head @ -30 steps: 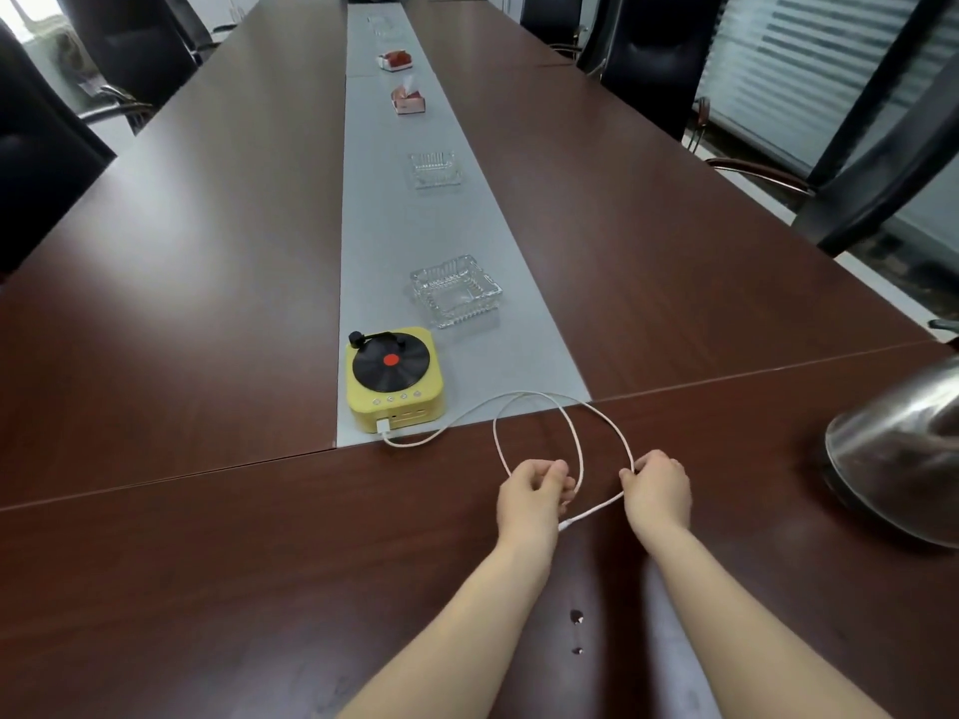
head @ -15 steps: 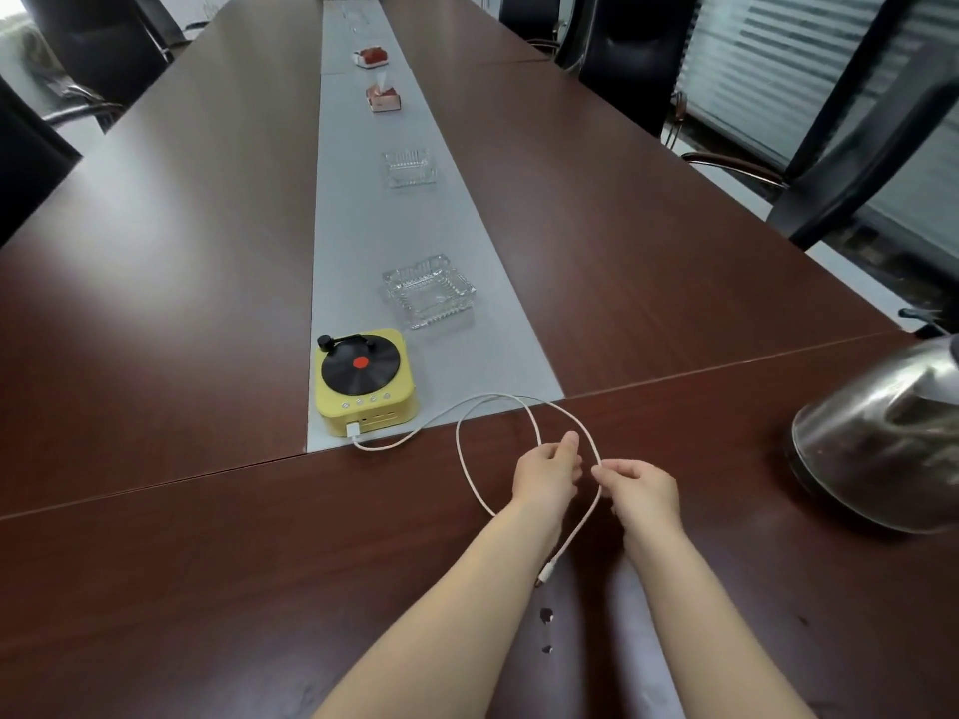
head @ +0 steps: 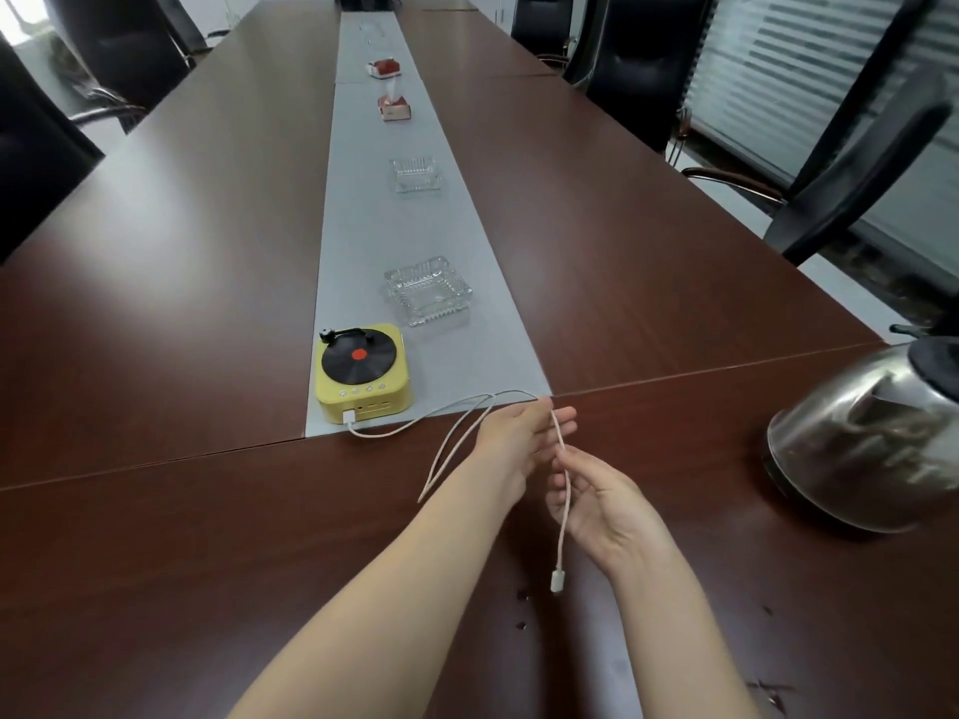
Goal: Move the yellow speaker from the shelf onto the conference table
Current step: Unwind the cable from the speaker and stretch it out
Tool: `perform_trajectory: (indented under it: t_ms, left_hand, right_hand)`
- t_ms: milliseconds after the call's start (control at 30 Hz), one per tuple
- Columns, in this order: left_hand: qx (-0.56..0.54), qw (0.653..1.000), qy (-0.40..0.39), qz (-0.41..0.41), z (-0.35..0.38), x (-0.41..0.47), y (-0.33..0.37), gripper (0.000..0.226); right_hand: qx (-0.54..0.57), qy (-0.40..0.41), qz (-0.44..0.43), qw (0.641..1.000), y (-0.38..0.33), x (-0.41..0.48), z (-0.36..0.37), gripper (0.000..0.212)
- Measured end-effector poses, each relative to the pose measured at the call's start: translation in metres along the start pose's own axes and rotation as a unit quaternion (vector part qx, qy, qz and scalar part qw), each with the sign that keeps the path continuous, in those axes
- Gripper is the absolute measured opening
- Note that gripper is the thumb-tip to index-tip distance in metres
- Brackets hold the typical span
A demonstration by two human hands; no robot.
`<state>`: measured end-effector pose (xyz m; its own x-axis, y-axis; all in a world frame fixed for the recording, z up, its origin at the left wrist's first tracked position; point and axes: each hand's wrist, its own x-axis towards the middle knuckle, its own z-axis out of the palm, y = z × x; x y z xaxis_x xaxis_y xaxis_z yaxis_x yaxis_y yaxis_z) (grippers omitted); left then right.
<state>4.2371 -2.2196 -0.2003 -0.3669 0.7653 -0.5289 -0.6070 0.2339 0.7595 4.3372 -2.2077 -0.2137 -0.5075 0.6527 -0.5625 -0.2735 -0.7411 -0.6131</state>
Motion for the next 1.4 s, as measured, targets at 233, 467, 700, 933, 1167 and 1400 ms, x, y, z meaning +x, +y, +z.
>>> perform_trajectory:
  t_ms: [233,467,700,933,1167,1400]
  left_hand:
    - [0.005,1.000,0.017,0.000,-0.007,-0.043,0.003,0.020]
    - [-0.034,0.998,0.015,0.054,-0.034,-0.082,0.004,0.010]
    - [-0.043,0.996,0.012,0.081,-0.068,-0.131,0.003,0.011]
    - [-0.011,0.993,0.002,0.117,-0.099,-0.189,-0.002,0.017]
    - [0.000,0.991,-0.025,0.132,-0.119,-0.243,-0.013,0.013]
    - [0.007,0.989,-0.019,0.149,-0.132,-0.291,-0.028,0.013]
  right_hand:
    - [0.004,-0.011,-0.009,1.000,0.013,-0.032,0.022,0.019]
    - [-0.037,-0.031,0.006,0.999,0.037,-0.064,0.037,0.016]
    - [-0.056,-0.051,-0.001,0.997,0.069,-0.103,0.056,0.018]
    - [-0.057,-0.065,-0.015,0.996,0.104,-0.153,0.070,0.019]
    - [-0.041,-0.067,-0.002,0.997,0.133,-0.203,0.072,0.020]
    - [-0.069,-0.096,0.016,0.993,0.151,-0.248,0.070,0.021]
